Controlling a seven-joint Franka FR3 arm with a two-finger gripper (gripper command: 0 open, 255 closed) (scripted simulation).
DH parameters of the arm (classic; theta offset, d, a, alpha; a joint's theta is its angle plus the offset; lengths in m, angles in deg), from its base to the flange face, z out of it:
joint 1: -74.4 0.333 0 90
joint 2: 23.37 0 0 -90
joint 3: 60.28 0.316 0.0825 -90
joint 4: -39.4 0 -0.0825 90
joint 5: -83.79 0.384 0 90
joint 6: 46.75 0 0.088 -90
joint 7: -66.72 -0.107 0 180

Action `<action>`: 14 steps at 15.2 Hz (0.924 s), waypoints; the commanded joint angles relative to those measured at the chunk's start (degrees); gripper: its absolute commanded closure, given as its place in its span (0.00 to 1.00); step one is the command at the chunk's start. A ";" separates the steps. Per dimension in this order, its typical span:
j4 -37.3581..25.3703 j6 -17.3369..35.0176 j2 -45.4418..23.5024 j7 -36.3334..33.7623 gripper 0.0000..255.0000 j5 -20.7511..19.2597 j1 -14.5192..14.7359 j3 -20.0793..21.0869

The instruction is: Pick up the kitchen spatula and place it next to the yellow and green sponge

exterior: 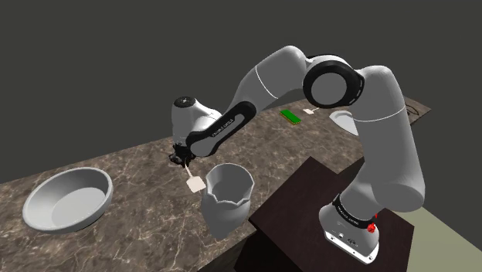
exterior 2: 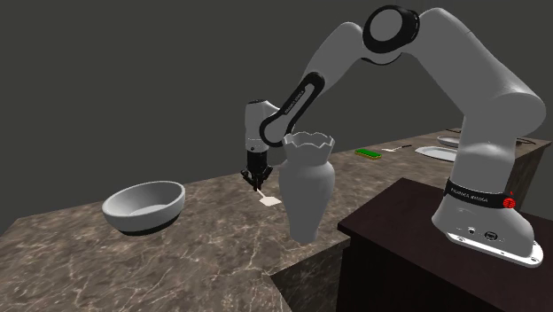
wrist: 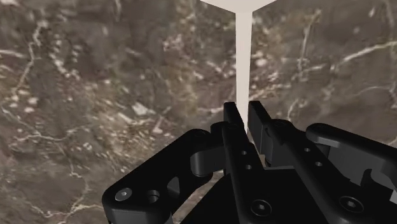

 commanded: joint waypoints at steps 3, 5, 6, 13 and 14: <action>0.00 0.00 0.00 0.00 1.00 0.00 0.00 0.00; 0.19 -0.42 0.61 0.11 1.00 0.15 -0.12 0.16; 0.37 -0.86 1.22 0.23 1.00 0.30 -0.24 0.33; 1.22 -4.10 5.32 1.10 1.00 1.49 -1.04 1.45; 1.29 -4.58 5.88 1.23 1.00 1.66 -1.15 1.60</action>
